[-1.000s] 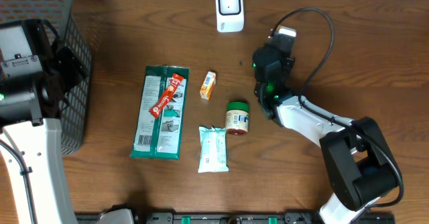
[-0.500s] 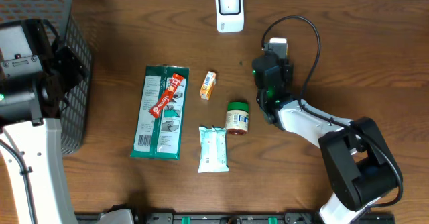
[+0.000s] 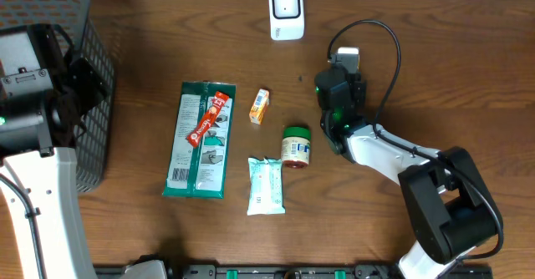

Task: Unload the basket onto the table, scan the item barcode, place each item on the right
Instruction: 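Lower the carton onto the table right of the jar and release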

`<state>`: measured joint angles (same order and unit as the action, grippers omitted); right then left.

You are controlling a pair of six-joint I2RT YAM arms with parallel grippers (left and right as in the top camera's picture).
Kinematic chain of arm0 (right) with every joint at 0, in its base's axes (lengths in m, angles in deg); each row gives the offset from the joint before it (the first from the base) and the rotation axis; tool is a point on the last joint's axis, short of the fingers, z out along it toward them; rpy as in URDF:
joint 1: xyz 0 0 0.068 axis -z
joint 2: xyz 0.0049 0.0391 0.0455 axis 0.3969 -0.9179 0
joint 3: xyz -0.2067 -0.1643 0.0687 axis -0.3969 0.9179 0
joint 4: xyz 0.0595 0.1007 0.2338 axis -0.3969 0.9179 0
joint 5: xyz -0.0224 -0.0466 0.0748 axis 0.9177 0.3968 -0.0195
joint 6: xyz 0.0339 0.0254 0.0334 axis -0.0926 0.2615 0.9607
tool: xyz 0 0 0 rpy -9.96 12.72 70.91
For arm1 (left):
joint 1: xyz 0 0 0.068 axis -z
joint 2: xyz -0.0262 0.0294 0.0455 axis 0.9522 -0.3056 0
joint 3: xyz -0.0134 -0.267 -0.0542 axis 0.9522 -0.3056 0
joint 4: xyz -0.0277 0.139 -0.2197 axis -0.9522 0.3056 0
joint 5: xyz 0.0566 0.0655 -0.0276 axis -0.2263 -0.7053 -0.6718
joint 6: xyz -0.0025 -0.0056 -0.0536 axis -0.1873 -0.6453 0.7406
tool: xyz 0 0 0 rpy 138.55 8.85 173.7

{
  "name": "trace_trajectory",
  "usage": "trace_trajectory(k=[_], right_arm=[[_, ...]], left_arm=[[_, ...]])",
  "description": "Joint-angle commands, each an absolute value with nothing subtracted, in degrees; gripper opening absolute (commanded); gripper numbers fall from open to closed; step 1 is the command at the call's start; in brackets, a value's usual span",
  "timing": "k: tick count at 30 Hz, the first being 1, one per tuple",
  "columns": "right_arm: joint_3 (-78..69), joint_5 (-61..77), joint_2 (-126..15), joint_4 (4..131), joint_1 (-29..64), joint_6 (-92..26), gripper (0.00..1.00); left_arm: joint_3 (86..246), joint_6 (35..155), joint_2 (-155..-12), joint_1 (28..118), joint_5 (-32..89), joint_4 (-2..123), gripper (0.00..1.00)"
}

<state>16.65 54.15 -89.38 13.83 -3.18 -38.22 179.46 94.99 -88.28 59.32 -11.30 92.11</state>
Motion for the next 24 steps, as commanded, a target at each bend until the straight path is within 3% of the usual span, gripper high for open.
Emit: trace_trajectory(k=[1, 15, 19, 24], right_arm=[[17.3, 54.8, -88.3, 14.8, -3.0, -37.3, 0.35], [17.3, 54.7, -82.8, 25.0, -3.7, -31.9, 0.52], [17.3, 53.3, -81.4, 29.8, -3.7, -31.8, 0.70], [17.3, 52.6, -79.1, 35.4, -3.7, -31.8, 0.72]], left_arm=[[179.8, 94.5, -88.6, 59.1, -12.0, 92.1, 0.88], [179.8, 94.5, -88.6, 59.1, -12.0, 92.1, 0.88], [179.8, 94.5, -88.6, 59.1, -12.0, 92.1, 0.88], [179.8, 94.5, -88.6, 59.1, -12.0, 92.1, 0.88]])
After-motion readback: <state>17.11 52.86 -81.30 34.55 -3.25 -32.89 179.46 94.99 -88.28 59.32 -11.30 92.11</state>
